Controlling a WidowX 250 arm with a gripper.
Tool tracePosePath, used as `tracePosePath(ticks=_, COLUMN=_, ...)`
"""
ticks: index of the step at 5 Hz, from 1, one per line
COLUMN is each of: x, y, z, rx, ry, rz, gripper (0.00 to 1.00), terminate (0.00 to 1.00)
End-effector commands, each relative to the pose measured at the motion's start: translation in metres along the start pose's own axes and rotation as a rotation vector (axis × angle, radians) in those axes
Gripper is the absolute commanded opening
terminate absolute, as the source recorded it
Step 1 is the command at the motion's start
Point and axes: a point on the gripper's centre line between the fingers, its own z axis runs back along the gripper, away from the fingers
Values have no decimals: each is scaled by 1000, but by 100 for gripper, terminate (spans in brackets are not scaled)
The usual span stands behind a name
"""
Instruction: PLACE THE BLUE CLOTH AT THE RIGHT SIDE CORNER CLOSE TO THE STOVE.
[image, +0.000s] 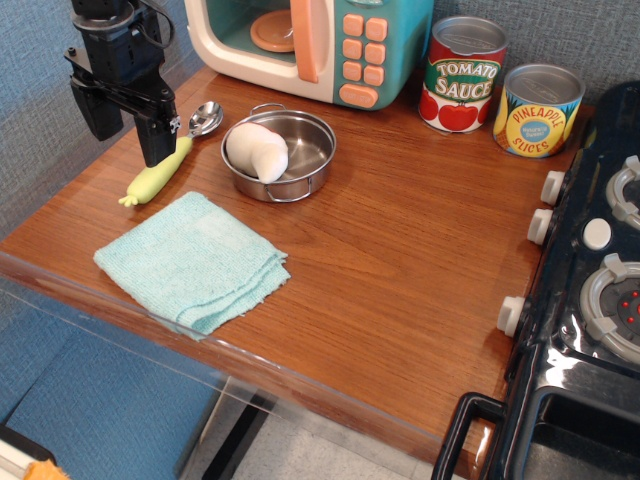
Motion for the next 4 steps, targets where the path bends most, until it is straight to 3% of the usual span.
tracePosePath(ticks=1, x=0, y=0, z=0, rx=0, ry=0, rz=0, gripper=100, terminate=0)
tracePosePath(ticks=2, x=-7, y=-20, z=12, rx=1, ry=-40, rz=-37, gripper=100, terminate=0)
tracePosePath(ticks=4, x=-25, y=-51, z=-3, rx=-16, ry=-9, rz=-85, gripper=100, terminate=0)
